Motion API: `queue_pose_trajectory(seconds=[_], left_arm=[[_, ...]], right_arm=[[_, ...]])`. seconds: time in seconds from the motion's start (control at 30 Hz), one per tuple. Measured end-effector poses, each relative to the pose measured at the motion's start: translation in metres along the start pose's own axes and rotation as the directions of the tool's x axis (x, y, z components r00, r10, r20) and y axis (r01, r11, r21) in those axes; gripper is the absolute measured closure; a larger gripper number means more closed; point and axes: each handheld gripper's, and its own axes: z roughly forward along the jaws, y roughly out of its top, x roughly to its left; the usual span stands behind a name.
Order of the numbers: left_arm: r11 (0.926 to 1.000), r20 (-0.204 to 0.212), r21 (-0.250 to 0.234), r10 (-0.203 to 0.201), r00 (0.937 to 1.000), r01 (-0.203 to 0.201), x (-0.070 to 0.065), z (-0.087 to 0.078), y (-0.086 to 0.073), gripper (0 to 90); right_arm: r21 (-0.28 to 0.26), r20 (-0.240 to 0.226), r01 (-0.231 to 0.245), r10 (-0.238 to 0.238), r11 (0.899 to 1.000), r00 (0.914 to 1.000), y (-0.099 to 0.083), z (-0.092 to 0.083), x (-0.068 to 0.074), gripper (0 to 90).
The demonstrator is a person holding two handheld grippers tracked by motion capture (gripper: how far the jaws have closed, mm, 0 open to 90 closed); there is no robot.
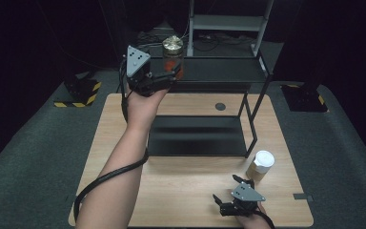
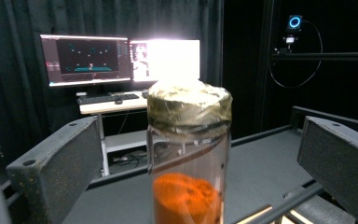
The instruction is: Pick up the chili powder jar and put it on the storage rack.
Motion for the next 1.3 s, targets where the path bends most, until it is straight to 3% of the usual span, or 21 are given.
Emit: queue_pose_trajectory(seconds=[0.2, 0.63, 1.0, 1.3], left_arm=[[1.0000, -0.003, -0.008, -0.003, 1.0000, 0.002, -0.001, -0.023, -0.010, 0.3], [0.9987, 0.003, -0.010, 0.050, 0.9988, -0.050, -0.004, -0.062, -0.024, 0.3], [0.9988, 0.004, -0.005, 0.049, 0.9988, -0.049, -0.004, -0.089, -0.040, 0.3], [0.9988, 0.002, 0.033, 0.037, 0.9993, -0.037, -0.003, -0.113, -0.062, 0.3]], right_arm=[[-0.001, 0.004, 0.006, -0.006, 1.000, 1.0000, 0.000, 0.000, 0.001, 0.0], [0.006, 0.009, 0.014, -0.014, 1.000, 0.9999, 0.001, 0.000, 0.003, 0.0], [0.010, 0.012, 0.023, -0.023, 1.000, 0.9997, 0.002, 0.001, 0.004, 0.0], [0.013, 0.011, 0.023, -0.023, 1.000, 0.9997, 0.002, 0.001, 0.004, 0.0]])
